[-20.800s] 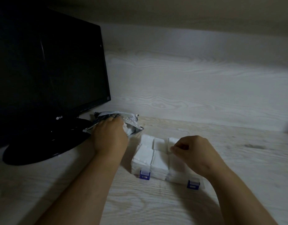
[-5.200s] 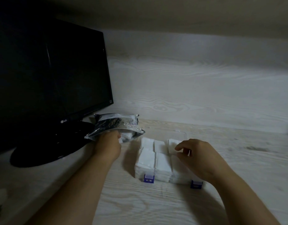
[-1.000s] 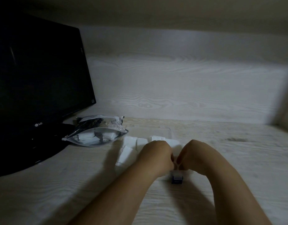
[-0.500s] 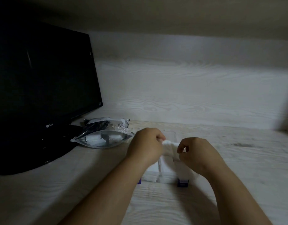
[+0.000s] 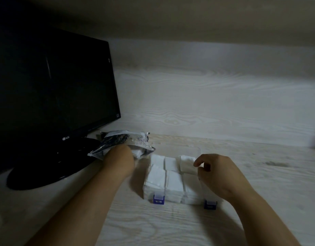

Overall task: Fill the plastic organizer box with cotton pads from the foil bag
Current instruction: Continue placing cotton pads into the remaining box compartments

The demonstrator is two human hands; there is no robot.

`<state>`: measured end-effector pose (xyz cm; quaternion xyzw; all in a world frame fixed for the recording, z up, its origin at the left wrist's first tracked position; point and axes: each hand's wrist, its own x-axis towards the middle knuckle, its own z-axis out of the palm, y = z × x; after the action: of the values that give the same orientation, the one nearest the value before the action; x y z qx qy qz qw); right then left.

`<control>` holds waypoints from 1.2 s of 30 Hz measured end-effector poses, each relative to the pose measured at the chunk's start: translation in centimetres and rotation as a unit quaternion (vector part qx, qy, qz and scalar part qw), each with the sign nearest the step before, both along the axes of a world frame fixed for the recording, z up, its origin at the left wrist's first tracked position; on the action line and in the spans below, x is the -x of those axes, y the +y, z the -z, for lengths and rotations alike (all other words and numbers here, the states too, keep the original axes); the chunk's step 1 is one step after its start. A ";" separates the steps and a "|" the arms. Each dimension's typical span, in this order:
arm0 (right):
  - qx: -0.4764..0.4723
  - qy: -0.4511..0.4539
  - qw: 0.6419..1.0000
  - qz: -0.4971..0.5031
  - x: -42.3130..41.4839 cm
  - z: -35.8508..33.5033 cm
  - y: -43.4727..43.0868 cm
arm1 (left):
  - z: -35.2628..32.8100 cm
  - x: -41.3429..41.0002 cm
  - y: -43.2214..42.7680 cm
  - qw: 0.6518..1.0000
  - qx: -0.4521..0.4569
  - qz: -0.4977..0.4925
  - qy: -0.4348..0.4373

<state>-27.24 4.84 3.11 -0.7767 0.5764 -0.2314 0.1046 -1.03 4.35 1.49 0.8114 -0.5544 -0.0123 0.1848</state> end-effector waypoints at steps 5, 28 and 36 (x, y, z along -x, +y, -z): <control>0.000 -0.002 1.000 0.001 -0.4 0.2 0.0 | 1.5 -0.2 -0.6 0.995 0.035 0.093 0.013; -0.003 -0.021 1.000 -0.016 -0.6 0.2 0.3 | 3.5 0.0 -1.3 0.986 0.066 0.151 -0.003; -0.004 -0.019 1.000 -0.021 -0.6 0.1 0.4 | 3.4 0.0 -1.6 0.989 0.067 0.128 -0.043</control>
<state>-26.69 5.26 2.98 -0.7838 0.5588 -0.2412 0.1237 -1.06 2.73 -1.87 0.7195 -0.6603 0.0363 0.2119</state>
